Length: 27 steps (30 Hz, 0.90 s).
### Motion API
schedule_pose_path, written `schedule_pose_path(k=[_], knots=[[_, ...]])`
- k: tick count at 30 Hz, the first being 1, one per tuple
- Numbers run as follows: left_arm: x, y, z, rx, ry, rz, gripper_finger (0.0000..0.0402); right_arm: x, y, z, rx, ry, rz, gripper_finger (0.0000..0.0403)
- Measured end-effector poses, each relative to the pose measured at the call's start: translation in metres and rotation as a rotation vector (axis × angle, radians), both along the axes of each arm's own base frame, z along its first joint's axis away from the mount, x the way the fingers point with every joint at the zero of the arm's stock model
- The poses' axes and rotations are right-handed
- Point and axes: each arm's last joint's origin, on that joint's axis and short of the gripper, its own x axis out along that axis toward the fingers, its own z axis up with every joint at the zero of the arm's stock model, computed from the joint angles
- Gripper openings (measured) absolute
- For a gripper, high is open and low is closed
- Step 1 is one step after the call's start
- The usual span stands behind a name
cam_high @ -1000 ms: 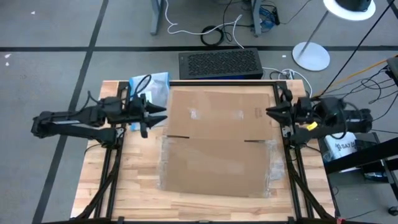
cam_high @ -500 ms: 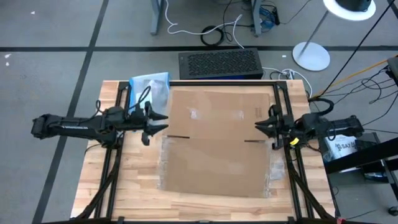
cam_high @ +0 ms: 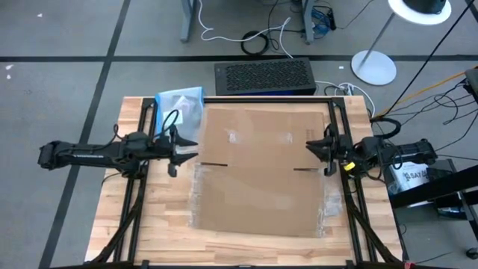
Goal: Unpack boxes
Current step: Return to Home Position
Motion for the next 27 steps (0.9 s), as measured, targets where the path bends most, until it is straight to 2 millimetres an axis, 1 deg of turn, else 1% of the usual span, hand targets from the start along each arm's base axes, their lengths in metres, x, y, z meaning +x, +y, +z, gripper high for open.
schedule_pose_path(k=[2,5,8,9,11,13,14,17,18,19,21,23,25,26,27], knots=[[-0.001,0.0,0.001,-0.034,-0.008,0.0,0.0184,0.0,-0.001,0.001,0.052,-0.015,-0.022,0.0052],[-0.001,0.0,0.004,-0.163,-0.044,0.018,0.0184,0.0,-0.001,0.001,0.106,-0.032,-0.016,0.0052],[-0.001,0.001,0.004,-0.235,-0.052,0.034,0.0184,0.0,-0.001,0.001,0.142,-0.034,-0.003,0.0052],[-0.002,0.001,0.004,-0.248,-0.05,0.03,0.0184,0.0,-0.001,0.0,0.164,-0.035,0.008,0.0052],[-0.003,0.0,0.004,-0.216,-0.038,-0.01,0.0184,0.0,-0.001,0.002,0.179,-0.052,0.013,0.0052],[-0.006,-0.002,0.007,-0.157,-0.062,-0.055,0.0184,-0.001,0.0,0.006,0.139,-0.085,0.026,0.0052],[-0.009,-0.003,0.01,-0.128,-0.086,-0.072,0.0184,-0.002,0.001,0.008,0.087,-0.097,0.066,0.0052],[-0.022,-0.004,0.019,-0.036,-0.178,-0.109,0.0184,-0.003,0.009,0.01,-0.139,-0.102,0.291,0.0052],[-0.027,-0.005,0.021,-0.024,-0.196,-0.109,0.0184,-0.004,0.011,0.01,-0.197,-0.109,0.348,0.0052],[-0.033,-0.005,0.021,-0.02,-0.195,-0.108,0.0184,-0.006,0.011,0.01,-0.218,-0.121,0.363,0.0052],[-0.044,-0.006,0.019,-0.015,-0.183,-0.096,0.0184,-0.008,0.01,0.01,-0.216,-0.116,0.321,0.0052],[-0.054,-0.005,0.01,-0.022,-0.124,-0.058,0.0184,-0.009,0.008,0.006,-0.219,-0.074,0.282,0.0052],[-0.065,-0.005,0.007,-0.023,-0.126,-0.026,0.0184,-0.013,0.006,0.003,-0.223,-0.06,0.235,0.0052],[-0.066,-0.005,0.005,-0.021,-0.12,-0.018,0.0184,-0.014,0.006,0.003,-0.23,-0.058,0.228,0.0052],[-0.067,-0.005,0.009,-0.015,-0.141,-0.019,0.0184,-0.015,0.006,0.004,-0.24,-0.062,0.219,0.0052]])
